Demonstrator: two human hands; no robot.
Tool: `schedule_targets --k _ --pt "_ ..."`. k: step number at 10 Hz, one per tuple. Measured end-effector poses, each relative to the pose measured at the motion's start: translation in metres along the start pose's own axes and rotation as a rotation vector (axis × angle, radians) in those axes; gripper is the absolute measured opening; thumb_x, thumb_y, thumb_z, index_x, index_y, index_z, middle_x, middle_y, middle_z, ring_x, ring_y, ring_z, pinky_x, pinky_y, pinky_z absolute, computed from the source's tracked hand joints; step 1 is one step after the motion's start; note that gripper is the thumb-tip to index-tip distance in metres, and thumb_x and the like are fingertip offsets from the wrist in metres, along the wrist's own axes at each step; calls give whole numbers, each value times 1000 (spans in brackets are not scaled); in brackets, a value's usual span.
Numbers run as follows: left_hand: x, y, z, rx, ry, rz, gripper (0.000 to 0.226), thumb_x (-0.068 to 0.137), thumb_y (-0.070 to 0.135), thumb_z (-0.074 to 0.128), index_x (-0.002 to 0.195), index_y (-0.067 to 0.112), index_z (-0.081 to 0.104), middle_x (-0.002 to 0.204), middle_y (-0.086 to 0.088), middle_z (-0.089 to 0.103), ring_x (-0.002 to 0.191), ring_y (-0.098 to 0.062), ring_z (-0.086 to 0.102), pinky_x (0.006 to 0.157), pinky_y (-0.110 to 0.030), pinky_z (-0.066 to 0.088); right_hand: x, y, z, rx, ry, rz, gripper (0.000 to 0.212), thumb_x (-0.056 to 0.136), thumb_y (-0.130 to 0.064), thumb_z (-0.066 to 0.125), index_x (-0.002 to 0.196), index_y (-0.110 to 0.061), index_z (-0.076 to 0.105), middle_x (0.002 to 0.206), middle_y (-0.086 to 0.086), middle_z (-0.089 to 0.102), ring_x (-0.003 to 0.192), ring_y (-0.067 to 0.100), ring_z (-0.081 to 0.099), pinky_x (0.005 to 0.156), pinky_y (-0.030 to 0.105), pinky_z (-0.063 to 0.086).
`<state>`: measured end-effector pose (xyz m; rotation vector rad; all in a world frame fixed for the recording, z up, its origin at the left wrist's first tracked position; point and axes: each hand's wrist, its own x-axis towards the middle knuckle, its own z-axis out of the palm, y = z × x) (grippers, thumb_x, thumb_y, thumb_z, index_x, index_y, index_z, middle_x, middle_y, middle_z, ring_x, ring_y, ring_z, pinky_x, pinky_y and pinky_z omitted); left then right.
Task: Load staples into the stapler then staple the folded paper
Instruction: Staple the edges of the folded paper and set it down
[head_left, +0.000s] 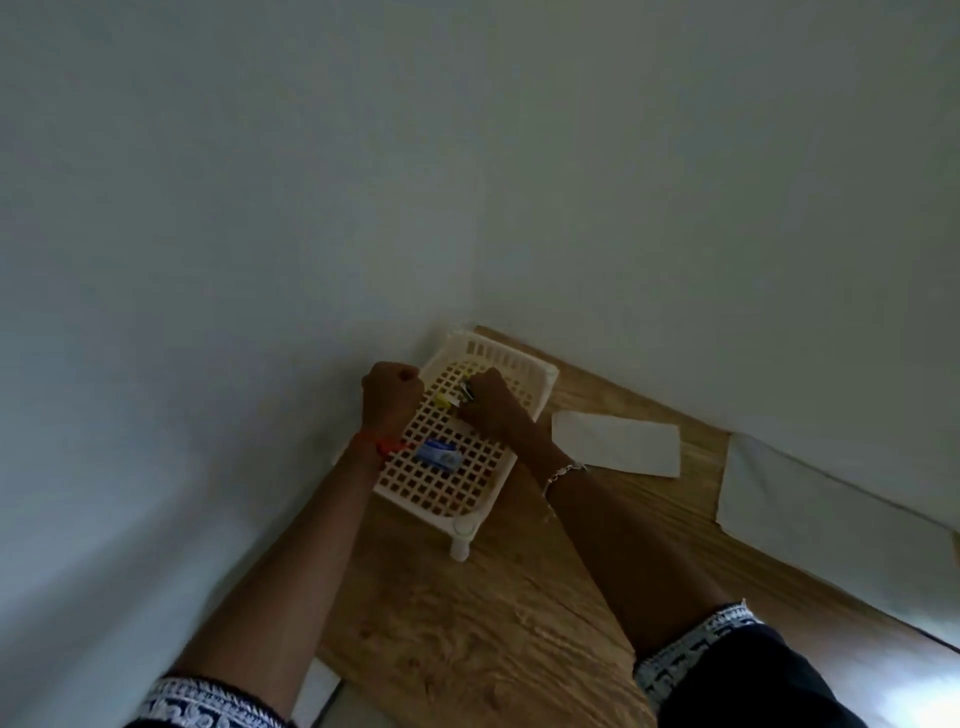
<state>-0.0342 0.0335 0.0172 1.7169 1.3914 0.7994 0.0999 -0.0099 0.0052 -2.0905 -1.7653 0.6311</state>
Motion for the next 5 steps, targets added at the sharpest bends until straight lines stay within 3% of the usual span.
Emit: schedule_targets --k 1,2,3,4,5 --pt "2 -8 -5 23 -38 7 14 77 8 53 66 13 45 72 -6 40 72 -12 38 65 -25 30 0 -3 6 -68 -14 -17 11 92 -22 52 93 -11 48 115 28 54 115 34 44 98 36 25" --pt "2 -10 -4 45 -57 40 20 83 1 54 68 12 46 75 -6 40 76 -13 38 66 -25 31 -1 -2 9 -108 -17 -11 14 91 -22 54 86 -12 46 105 28 55 105 33 45 91 37 29" --pt "-5 -5 -2 32 -65 58 10 81 8 54 71 12 55 83 -1 40 85 -10 39 69 -25 34 -6 -1 10 -142 -16 12 29 87 -22 60 103 3 56 111 25 54 109 34 45 94 38 30" --pt "-16 4 2 69 -98 106 11 84 10 53 75 15 48 76 -8 41 76 -14 41 69 -23 30 -18 1 4 -188 -17 -11 42 88 -23 59 119 5 51 126 23 51 120 34 42 100 35 25" --pt "-27 17 5 10 -114 147 24 89 11 54 102 -2 70 98 -17 69 97 -23 63 84 -28 45 -29 8 -1 -118 67 13 40 91 -21 55 120 6 49 125 26 47 119 36 40 98 35 26"
